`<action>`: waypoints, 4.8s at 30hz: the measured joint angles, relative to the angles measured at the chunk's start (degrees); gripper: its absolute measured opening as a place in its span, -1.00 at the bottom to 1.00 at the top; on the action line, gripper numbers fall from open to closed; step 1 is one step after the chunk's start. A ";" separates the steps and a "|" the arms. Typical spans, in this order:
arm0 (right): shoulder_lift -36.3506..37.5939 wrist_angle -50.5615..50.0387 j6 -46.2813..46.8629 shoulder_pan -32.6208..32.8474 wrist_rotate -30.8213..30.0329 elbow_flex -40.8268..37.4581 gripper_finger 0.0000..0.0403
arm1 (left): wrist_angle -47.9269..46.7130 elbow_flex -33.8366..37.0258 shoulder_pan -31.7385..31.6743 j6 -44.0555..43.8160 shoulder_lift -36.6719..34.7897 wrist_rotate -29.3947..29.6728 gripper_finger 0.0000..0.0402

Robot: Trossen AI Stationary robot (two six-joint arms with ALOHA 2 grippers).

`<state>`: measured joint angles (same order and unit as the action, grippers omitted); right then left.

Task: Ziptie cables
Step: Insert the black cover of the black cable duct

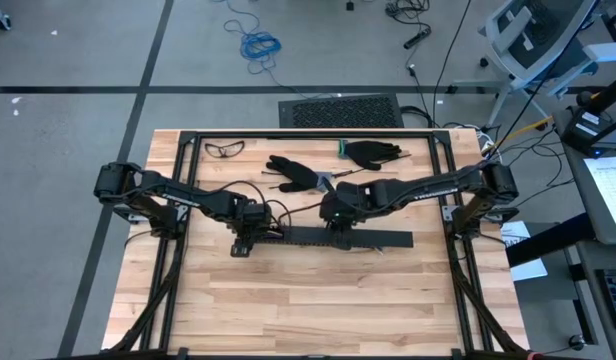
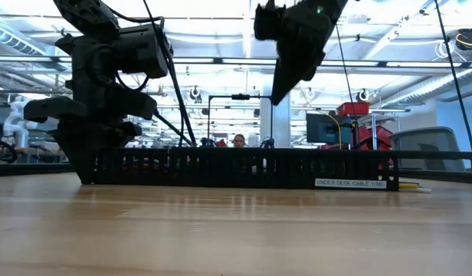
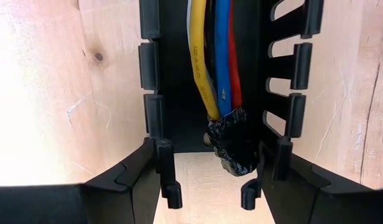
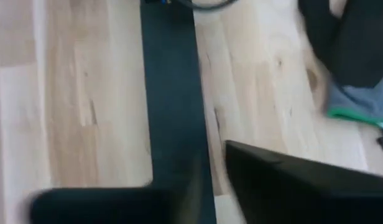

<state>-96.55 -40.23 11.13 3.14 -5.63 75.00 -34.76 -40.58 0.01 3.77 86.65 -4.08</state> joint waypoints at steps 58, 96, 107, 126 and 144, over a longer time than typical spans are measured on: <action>-8.14 2.00 6.27 2.45 1.18 -3.93 -1.00 | 0.66 -0.02 0.00 -0.04 0.02 -0.83 0.15; -14.57 27.47 10.76 -0.47 4.75 -8.79 -1.00 | 0.98 0.02 0.00 0.02 0.02 -1.29 0.15; -19.26 38.93 15.51 -0.31 4.32 -8.44 -1.00 | 0.97 0.02 0.00 0.00 0.02 -1.29 0.15; -24.13 47.06 18.38 -0.83 3.56 -5.66 -1.00 | 0.96 -0.02 0.00 -0.24 0.02 -1.26 0.15; -12.05 25.77 12.72 -1.11 4.08 -5.07 -1.00 | 2.78 -0.25 0.02 -0.36 0.00 -0.67 0.15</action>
<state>-108.60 -14.45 23.85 2.03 -1.55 69.93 -31.98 -40.83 0.03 3.41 86.65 -4.75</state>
